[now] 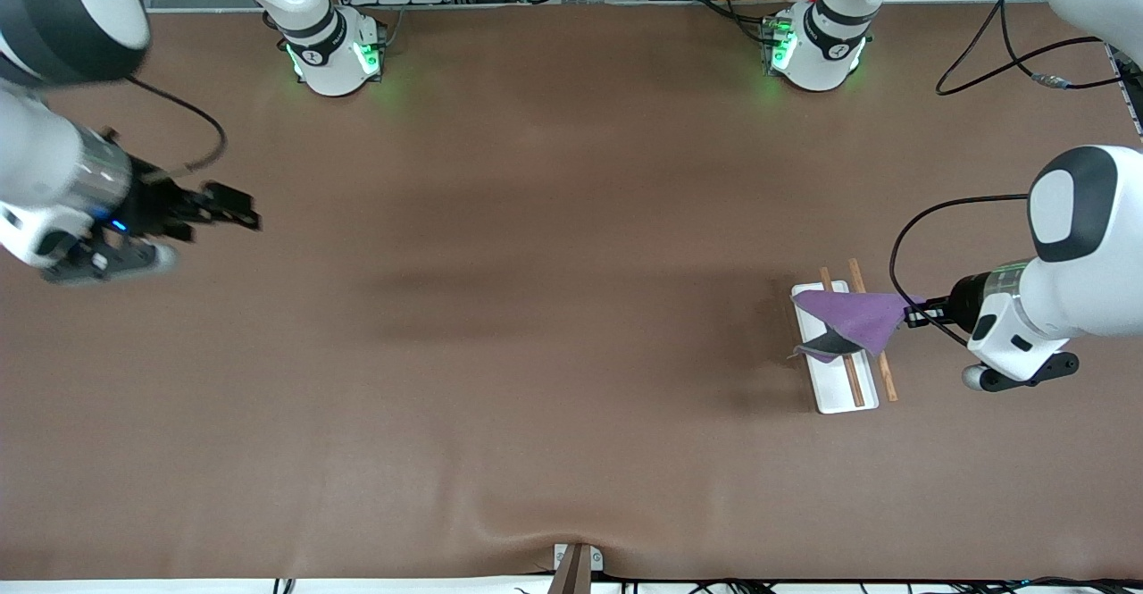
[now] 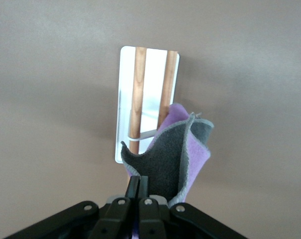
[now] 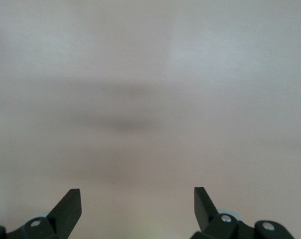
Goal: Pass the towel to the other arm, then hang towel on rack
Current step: 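Carry the towel with the left gripper over the wooden dowel rack, then lower the towel onto the dowels and open the left gripper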
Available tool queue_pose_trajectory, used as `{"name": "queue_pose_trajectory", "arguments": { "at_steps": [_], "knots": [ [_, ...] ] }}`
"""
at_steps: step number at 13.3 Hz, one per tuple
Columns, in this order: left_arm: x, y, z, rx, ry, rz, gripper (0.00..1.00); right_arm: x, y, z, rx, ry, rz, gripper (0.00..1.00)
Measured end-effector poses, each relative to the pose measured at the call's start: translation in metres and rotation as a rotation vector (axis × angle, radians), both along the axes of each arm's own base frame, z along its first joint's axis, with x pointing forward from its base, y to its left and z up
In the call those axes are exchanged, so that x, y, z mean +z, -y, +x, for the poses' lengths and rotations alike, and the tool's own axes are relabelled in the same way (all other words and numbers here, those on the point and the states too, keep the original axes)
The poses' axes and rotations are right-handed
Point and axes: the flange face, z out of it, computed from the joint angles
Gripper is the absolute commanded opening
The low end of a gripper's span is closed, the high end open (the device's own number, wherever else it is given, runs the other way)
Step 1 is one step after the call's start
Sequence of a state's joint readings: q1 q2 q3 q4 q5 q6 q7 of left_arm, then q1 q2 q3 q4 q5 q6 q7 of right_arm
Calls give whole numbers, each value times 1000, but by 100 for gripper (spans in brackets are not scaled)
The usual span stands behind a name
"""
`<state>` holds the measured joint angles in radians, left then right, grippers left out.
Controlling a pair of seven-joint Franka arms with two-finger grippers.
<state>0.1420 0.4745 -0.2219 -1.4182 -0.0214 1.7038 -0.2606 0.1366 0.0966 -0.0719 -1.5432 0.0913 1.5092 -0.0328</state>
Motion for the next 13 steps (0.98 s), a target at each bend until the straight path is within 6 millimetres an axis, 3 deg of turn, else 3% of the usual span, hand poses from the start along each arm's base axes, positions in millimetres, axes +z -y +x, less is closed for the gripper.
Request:
{"name": "queue_pose_trajectory", "arguments": {
  "at_steps": [3,6,9,13],
  "knots": [
    [-19,-4,2,4,-29,-4,0,40,52,-27,-66,27,-82,100],
    [-31,-13,3,19,-47,-12,0,56,95,-44,-154,24,-87,100],
    [-36,-33,3,27,-52,-18,0,60,108,-49,-274,26,-98,100],
    [-51,-73,3,14,-63,-41,0,62,104,-50,-288,24,-101,100]
  ]
}}
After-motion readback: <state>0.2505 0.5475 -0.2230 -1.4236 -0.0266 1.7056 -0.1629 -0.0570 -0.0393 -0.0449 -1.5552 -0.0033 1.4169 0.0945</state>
